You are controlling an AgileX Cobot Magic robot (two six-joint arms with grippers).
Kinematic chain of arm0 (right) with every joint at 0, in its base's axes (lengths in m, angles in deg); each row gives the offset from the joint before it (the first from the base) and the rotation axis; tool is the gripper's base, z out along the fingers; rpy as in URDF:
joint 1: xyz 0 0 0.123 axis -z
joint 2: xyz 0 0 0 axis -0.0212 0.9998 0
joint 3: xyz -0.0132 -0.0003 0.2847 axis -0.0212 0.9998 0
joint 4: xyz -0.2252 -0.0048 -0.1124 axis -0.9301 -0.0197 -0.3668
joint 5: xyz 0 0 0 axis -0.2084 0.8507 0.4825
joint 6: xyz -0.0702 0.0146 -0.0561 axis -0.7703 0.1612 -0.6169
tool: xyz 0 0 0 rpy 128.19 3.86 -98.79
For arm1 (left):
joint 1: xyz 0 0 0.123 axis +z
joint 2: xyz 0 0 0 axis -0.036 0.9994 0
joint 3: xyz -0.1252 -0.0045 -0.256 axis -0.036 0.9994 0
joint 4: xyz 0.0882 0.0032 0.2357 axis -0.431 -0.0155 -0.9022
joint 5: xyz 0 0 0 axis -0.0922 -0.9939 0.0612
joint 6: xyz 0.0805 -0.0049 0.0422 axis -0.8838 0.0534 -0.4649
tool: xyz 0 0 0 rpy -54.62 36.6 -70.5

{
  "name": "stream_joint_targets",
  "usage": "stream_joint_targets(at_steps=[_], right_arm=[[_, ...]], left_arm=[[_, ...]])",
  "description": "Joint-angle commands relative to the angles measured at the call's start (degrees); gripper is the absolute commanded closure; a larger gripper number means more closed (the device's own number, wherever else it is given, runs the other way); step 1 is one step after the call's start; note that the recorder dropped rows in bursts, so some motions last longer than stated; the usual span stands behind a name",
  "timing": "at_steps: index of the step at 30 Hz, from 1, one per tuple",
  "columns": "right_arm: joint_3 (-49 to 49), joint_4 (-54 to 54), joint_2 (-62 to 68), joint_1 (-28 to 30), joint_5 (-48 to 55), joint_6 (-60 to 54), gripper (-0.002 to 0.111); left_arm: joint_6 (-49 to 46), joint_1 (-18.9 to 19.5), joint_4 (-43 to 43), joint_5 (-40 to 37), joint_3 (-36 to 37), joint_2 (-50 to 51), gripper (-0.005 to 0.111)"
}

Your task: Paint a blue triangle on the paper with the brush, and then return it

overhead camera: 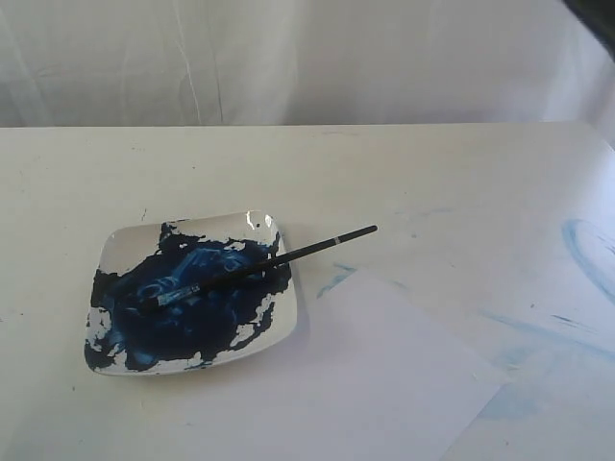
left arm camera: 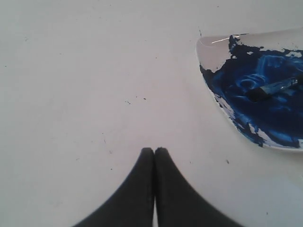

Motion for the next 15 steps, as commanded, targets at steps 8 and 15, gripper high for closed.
stream_joint_targets(at_steps=[8, 15], right_arm=[[-9.23, -33.49, 10.20, 0.13, 20.62, 20.57, 0.108], [-9.53, -32.62, 10.60, -2.59, 28.31, 20.57, 0.108]], left_arm=[[-0.20, -0.23, 0.51, -0.11, 0.24, -0.25, 0.107], [-0.20, -0.23, 0.51, -0.11, 0.24, -0.25, 0.107]])
